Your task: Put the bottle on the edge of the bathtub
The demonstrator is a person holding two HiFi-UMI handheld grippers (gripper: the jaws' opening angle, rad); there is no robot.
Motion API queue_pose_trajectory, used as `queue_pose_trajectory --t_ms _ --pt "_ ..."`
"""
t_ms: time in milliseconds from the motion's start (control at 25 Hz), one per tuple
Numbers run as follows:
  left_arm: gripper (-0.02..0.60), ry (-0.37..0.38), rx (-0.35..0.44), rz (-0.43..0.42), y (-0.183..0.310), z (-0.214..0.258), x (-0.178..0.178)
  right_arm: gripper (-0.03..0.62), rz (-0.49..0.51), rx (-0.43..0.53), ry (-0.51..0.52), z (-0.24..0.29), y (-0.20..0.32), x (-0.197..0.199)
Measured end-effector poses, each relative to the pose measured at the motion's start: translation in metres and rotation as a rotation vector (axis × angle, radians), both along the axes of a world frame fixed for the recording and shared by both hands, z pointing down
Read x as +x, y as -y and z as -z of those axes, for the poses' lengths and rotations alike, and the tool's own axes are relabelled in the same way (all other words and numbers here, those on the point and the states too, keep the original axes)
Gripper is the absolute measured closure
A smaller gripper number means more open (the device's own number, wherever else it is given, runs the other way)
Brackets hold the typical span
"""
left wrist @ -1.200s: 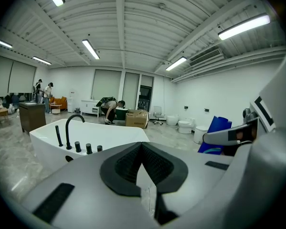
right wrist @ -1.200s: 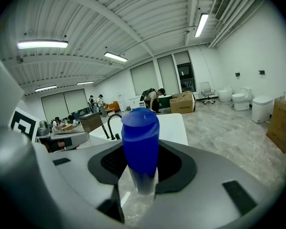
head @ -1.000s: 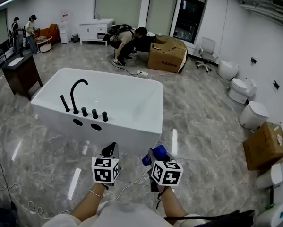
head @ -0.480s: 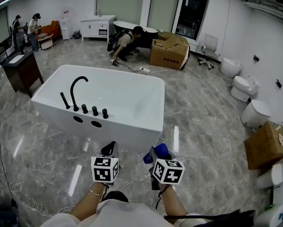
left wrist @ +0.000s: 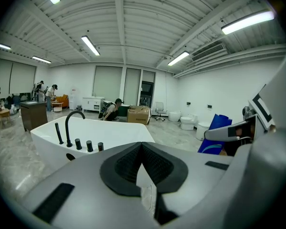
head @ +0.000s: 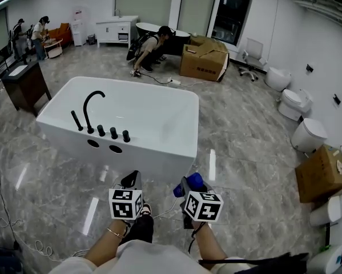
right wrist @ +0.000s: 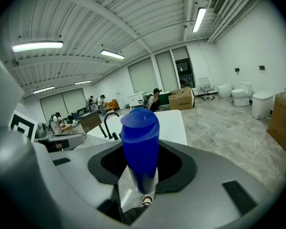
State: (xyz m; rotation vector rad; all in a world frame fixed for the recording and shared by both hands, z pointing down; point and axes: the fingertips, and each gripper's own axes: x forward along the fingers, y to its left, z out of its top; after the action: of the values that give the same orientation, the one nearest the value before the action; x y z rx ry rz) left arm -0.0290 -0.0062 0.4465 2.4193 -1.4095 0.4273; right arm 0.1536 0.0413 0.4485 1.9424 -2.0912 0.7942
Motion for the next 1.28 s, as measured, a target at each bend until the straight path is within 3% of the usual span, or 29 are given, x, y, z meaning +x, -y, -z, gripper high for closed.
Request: queue_pose_trajectory --t_ms 680,1280 --pt "0.571 -0.064 0.002 -0.001 0.082 -0.001 0.018 0.427 0.01 0.014 -0.047 0.011 0.073 0.011" --pt "0.571 -0.068 -0.013 -0.005 0.163 -0.002 0.022 0.427 0.015 0.008 -0.052 0.017 0.151 0.011"
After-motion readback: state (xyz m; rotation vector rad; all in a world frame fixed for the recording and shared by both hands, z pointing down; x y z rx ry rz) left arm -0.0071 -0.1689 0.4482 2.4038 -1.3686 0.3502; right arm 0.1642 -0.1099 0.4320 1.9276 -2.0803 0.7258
